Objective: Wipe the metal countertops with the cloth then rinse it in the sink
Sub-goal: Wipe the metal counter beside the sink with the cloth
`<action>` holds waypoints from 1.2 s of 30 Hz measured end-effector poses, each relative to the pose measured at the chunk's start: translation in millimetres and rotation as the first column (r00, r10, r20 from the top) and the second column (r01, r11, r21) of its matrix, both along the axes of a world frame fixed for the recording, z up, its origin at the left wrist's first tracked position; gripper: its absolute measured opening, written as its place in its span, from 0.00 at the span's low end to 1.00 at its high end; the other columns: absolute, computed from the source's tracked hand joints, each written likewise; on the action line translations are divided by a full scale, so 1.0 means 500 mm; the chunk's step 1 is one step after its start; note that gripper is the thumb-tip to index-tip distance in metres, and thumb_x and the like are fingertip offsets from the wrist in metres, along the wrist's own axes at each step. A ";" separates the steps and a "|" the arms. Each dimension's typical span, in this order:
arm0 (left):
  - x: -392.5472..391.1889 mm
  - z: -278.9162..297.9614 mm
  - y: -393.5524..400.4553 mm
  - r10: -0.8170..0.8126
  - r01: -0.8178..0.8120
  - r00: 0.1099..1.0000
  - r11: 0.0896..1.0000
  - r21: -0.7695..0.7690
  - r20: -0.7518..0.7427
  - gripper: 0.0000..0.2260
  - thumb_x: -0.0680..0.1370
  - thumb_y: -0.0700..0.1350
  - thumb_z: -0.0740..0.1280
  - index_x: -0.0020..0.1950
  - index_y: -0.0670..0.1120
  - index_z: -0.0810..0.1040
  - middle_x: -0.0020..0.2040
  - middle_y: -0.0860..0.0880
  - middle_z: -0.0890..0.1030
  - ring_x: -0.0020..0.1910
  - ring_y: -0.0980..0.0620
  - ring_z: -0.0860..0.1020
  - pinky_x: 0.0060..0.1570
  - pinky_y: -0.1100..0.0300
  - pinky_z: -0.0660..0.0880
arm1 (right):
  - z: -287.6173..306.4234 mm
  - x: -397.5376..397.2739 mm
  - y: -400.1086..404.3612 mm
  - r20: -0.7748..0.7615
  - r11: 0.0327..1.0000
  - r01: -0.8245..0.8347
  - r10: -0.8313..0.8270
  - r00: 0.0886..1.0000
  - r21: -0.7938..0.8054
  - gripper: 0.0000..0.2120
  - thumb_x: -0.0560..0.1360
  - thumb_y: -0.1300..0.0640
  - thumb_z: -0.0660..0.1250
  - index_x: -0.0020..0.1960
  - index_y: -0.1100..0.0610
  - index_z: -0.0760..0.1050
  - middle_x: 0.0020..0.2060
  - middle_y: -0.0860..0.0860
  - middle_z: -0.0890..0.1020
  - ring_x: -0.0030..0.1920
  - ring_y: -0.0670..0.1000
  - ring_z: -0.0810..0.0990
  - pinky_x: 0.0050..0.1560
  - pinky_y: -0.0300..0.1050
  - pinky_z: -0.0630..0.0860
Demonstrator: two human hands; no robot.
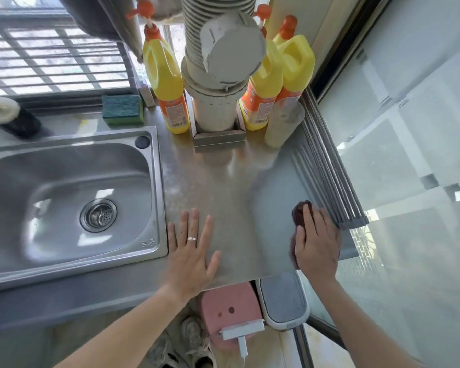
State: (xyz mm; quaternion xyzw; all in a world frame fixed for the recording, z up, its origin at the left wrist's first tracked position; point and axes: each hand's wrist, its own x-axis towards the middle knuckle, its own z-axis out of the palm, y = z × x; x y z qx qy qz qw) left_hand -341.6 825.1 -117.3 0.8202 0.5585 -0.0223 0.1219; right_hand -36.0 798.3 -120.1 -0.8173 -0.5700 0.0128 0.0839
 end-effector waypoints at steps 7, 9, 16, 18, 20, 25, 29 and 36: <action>0.001 -0.001 0.000 0.020 -0.020 1.000 1.000 0.002 -0.006 0.37 0.80 0.61 0.57 0.84 0.47 0.47 0.84 0.40 0.44 0.83 0.38 0.43 0.78 0.34 0.51 | 0.006 -0.159 0.217 -0.074 0.994 -0.108 0.109 0.991 0.018 0.26 0.82 0.49 0.55 0.79 0.55 0.63 0.77 0.55 0.69 0.77 0.56 0.65 0.76 0.58 0.61; 0.000 -0.001 0.000 0.021 -0.021 1.000 1.000 0.006 -0.003 0.37 0.80 0.61 0.57 0.84 0.47 0.47 0.84 0.41 0.44 0.83 0.39 0.43 0.79 0.34 0.50 | 0.006 -0.233 0.273 -0.080 0.974 -0.220 0.224 0.971 0.048 0.26 0.81 0.49 0.56 0.79 0.54 0.65 0.76 0.54 0.70 0.76 0.56 0.66 0.75 0.58 0.62; -0.005 0.001 -0.002 -0.005 0.005 1.000 1.000 0.010 0.000 0.37 0.81 0.59 0.58 0.84 0.45 0.49 0.84 0.41 0.46 0.83 0.40 0.45 0.78 0.34 0.53 | 0.001 -0.276 0.285 -0.165 0.773 -0.627 0.633 0.756 0.091 0.24 0.80 0.51 0.60 0.75 0.51 0.71 0.75 0.49 0.72 0.75 0.53 0.68 0.74 0.53 0.64; -0.007 0.001 -0.004 -0.009 0.009 1.000 1.000 0.021 0.005 0.37 0.80 0.59 0.60 0.84 0.45 0.50 0.84 0.41 0.46 0.83 0.39 0.45 0.78 0.34 0.53 | -0.008 -0.169 0.260 -0.140 0.843 -0.532 0.538 0.831 0.080 0.23 0.81 0.50 0.60 0.75 0.53 0.72 0.74 0.51 0.73 0.75 0.55 0.70 0.74 0.56 0.66; -0.005 0.001 -0.004 -0.009 0.009 1.000 1.000 0.028 0.002 0.38 0.80 0.58 0.61 0.84 0.45 0.49 0.84 0.41 0.45 0.83 0.40 0.44 0.78 0.34 0.52 | -0.005 -0.047 0.216 -0.116 0.952 -0.302 0.305 0.945 0.044 0.23 0.83 0.49 0.56 0.77 0.54 0.69 0.75 0.52 0.72 0.76 0.56 0.68 0.74 0.58 0.66; -0.002 -0.004 -0.001 0.012 -0.013 1.000 1.000 0.021 0.005 0.38 0.79 0.59 0.61 0.84 0.45 0.50 0.84 0.40 0.46 0.83 0.39 0.45 0.78 0.33 0.53 | 0.002 0.014 0.166 0.011 1.000 0.003 -0.003 1.000 0.009 0.25 0.83 0.52 0.52 0.78 0.57 0.66 0.74 0.55 0.72 0.75 0.57 0.67 0.75 0.57 0.64; 0.000 -0.001 0.000 0.021 -0.021 1.000 1.000 0.005 0.000 0.38 0.79 0.61 0.59 0.84 0.45 0.50 0.84 0.40 0.45 0.83 0.38 0.44 0.78 0.33 0.53 | 0.010 -0.104 0.282 -0.028 1.000 0.027 -0.027 0.999 0.007 0.26 0.82 0.51 0.55 0.79 0.57 0.63 0.76 0.56 0.70 0.76 0.58 0.66 0.76 0.60 0.64; -0.001 0.002 0.003 0.017 -0.018 1.000 1.000 -0.017 -0.015 0.37 0.80 0.62 0.55 0.83 0.44 0.50 0.84 0.38 0.45 0.83 0.38 0.44 0.77 0.33 0.54 | 0.001 -0.395 0.357 -0.147 0.841 -0.531 0.541 0.828 0.106 0.24 0.80 0.55 0.61 0.75 0.52 0.71 0.74 0.48 0.73 0.74 0.51 0.69 0.75 0.53 0.62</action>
